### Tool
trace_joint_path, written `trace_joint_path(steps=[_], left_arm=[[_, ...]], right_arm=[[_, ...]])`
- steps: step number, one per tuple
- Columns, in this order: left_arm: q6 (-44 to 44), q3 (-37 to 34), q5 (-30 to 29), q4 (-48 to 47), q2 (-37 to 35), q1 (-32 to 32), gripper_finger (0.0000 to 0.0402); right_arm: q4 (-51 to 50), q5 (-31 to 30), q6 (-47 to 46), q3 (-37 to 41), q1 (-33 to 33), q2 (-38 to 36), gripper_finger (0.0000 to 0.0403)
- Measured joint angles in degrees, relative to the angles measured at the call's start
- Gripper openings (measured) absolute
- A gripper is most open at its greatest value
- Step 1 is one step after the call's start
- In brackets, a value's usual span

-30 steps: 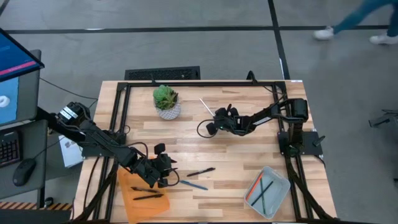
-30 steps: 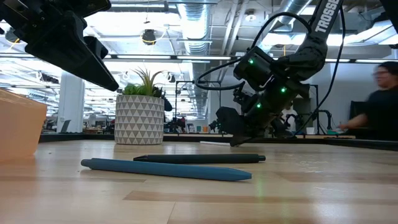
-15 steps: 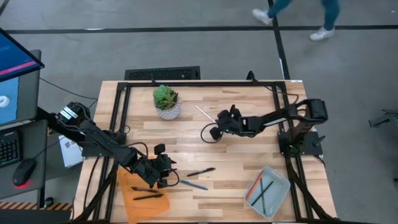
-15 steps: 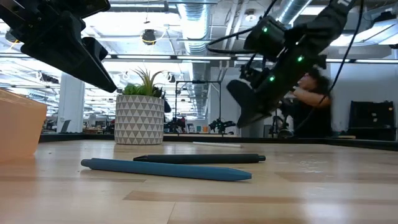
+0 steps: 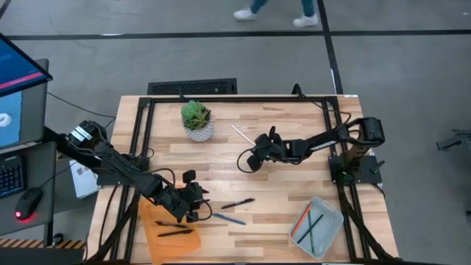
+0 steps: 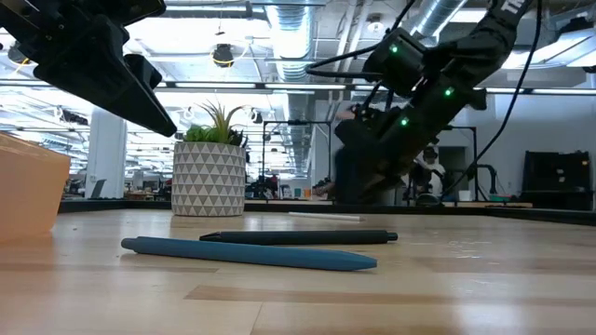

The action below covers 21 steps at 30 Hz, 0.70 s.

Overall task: Sort pens & pencils
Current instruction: Put the white pencil into the gray bin

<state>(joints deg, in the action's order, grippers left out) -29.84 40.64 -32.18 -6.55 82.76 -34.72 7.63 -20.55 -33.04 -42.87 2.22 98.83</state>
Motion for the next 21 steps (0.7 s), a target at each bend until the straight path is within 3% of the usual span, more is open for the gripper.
trace_joint_path(steps=[10, 21], left_arm=[[0.1, 0.0, 0.0, 0.0, 0.0, 0.0, 0.0123], [0.1, 0.0, 0.0, -0.1, 0.0, 0.0, 0.0123]], right_arm=[[0.7, -5.2, 0.1, -0.1, 2.5, 1.0, 0.0202], [8.6, -6.6, 0.6, -0.2, 3.3, 9.6, 0.0195]])
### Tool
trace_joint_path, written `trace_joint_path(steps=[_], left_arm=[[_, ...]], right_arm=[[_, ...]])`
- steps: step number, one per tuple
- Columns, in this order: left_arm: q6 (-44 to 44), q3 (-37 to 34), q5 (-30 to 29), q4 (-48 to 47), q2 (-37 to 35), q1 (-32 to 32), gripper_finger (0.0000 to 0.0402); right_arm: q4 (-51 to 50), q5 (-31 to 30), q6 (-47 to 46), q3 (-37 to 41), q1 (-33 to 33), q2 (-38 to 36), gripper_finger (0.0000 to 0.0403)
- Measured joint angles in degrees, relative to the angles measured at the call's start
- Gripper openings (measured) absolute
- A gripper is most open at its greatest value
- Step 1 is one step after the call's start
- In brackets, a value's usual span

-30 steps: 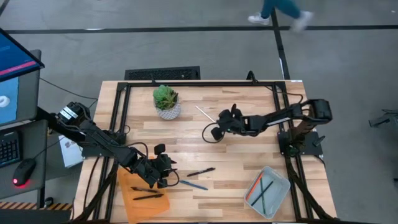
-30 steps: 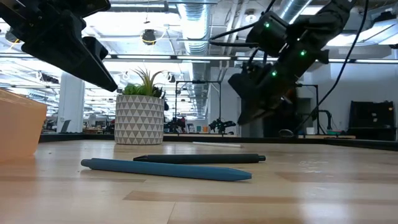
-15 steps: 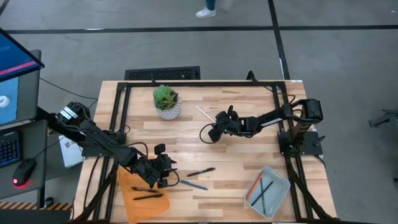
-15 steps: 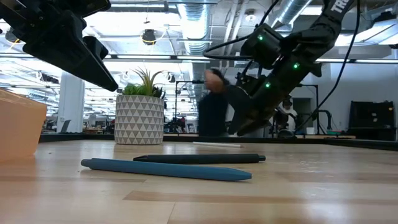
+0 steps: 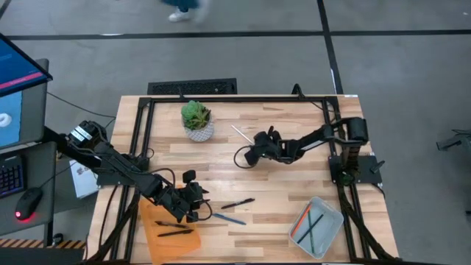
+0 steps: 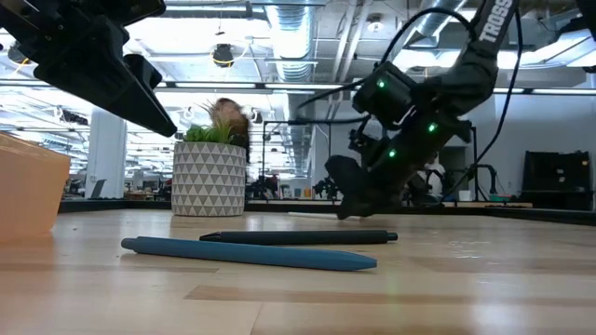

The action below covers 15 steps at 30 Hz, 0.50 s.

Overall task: Sort pens & pencils
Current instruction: Put the white pencil into the gray bin

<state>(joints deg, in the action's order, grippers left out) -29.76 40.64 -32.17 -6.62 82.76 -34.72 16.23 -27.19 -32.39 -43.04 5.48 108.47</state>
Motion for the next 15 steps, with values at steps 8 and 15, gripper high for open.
trace_joint_path(steps=[8, 15], left_arm=[[0.0, 0.0, 0.0, 0.0, 0.0, 0.0, 0.0123], [0.0, 0.0, 0.0, 0.0, 0.0, 0.0, 0.0123]], right_arm=[[14.3, -5.0, 1.9, -0.1, -2.1, 7.5, 0.0178], [19.4, -8.0, 2.6, -0.1, -3.1, 11.0, 0.0166]])
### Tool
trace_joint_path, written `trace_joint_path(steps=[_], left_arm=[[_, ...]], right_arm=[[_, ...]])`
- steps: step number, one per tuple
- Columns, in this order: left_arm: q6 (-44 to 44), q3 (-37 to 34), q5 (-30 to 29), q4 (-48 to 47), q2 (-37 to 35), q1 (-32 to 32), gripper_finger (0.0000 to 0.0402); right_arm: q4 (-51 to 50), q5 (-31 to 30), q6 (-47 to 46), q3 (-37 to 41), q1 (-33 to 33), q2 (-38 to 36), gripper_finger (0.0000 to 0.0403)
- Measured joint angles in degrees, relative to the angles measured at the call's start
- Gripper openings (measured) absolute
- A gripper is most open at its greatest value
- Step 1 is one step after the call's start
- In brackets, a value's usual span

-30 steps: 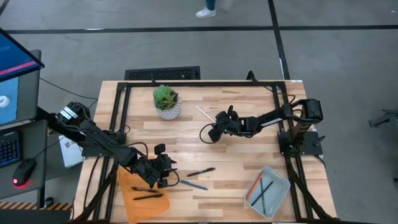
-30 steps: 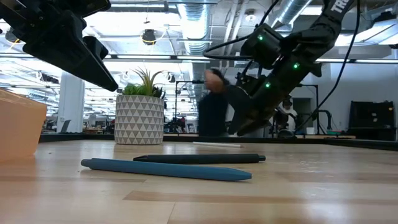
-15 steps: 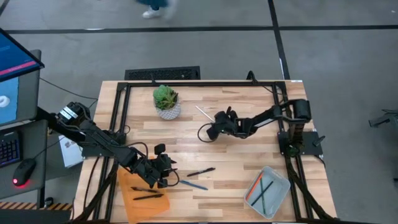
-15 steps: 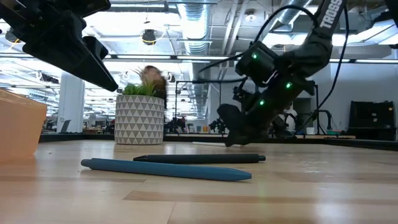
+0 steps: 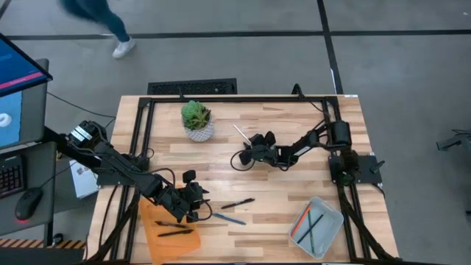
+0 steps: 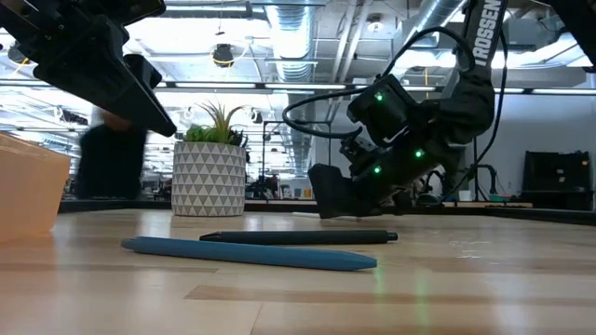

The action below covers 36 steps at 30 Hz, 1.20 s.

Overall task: Sort pens & pencils
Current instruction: Put the white pencil into the gray bin

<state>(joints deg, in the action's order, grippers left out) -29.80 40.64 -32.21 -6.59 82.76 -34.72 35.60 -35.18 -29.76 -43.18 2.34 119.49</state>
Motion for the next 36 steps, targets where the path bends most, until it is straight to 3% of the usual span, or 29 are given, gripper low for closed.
trace_joint_path(steps=[12, 22, 36], left_arm=[[-0.3, 0.0, 0.0, 0.0, 0.0, 0.0, 0.0123], [-0.3, 0.0, 0.0, 0.0, 0.0, 0.0, 0.0123], [-0.3, 0.0, 0.1, -0.4, 0.0, 0.0, 0.0123]], right_arm=[[-0.6, -0.7, -0.7, 0.0, -0.1, 0.1, 0.0140], [-0.7, -1.3, -1.1, 0.1, -0.1, 0.1, 0.0031], [-1.6, 0.3, -1.7, 0.3, 0.0, -1.4, 0.0031]])
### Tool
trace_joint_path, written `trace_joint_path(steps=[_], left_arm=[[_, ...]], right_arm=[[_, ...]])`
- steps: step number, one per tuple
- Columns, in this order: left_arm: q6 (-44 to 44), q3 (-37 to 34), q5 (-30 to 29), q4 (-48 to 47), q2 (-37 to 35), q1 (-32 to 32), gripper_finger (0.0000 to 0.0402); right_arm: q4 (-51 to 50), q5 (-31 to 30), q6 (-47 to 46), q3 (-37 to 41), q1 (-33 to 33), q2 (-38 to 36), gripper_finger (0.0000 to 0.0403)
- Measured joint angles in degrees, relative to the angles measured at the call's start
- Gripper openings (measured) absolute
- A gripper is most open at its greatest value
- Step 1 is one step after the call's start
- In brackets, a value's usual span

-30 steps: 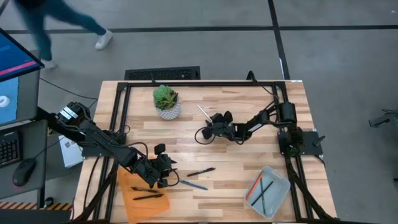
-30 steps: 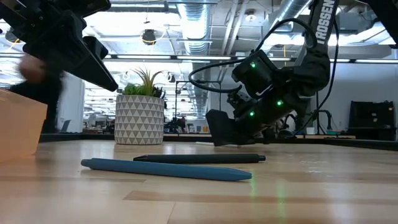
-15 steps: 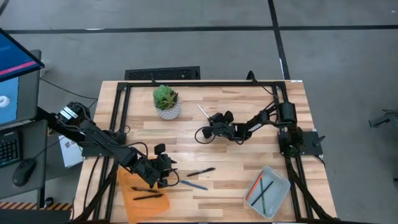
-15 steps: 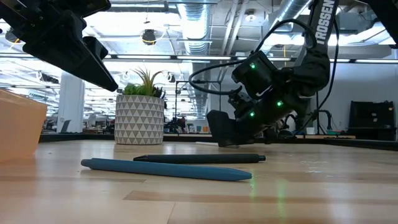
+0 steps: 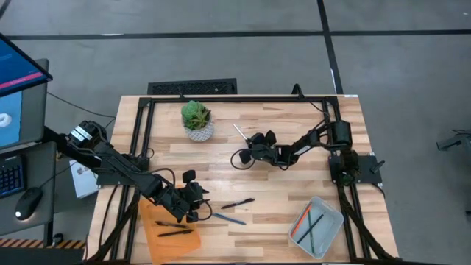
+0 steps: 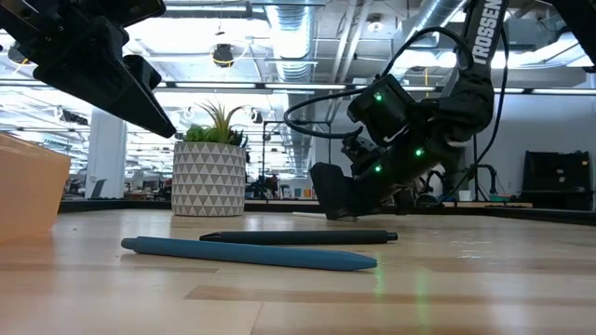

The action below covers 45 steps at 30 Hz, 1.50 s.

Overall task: Sort pens & pencils
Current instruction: Put the white pencil into the gray bin

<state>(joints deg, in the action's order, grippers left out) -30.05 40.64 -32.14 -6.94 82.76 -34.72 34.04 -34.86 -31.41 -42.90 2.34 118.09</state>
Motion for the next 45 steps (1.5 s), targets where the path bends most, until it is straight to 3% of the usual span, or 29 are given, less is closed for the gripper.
trace_joint_path(steps=[6, 9, 23, 37, 45], left_arm=[[0.0, 0.0, 0.2, -0.1, 0.0, 0.0, 0.0123], [0.0, 0.0, 0.2, -0.1, 0.0, 0.0, 0.0123], [0.0, 0.0, 0.4, -0.1, 0.0, 0.0, 0.0123], [-1.1, 0.0, 0.3, 0.3, 0.0, 0.0, 0.0123], [-1.1, 0.0, 0.4, 0.4, 0.0, 0.0, 0.0123]], right_arm=[[-4.9, 4.6, 3.2, 0.4, -0.3, -6.6, 0.0030], [-8.2, 4.6, 3.4, 0.2, -0.4, -10.9, 0.0006], [-27.5, 8.9, 3.4, 0.1, -2.9, -27.4, 0.0005], [-28.7, 11.8, 3.4, 0.1, -3.1, -28.8, 0.0011], [-28.1, 12.4, 3.4, 0.0, -3.1, -28.8, 0.0066]])
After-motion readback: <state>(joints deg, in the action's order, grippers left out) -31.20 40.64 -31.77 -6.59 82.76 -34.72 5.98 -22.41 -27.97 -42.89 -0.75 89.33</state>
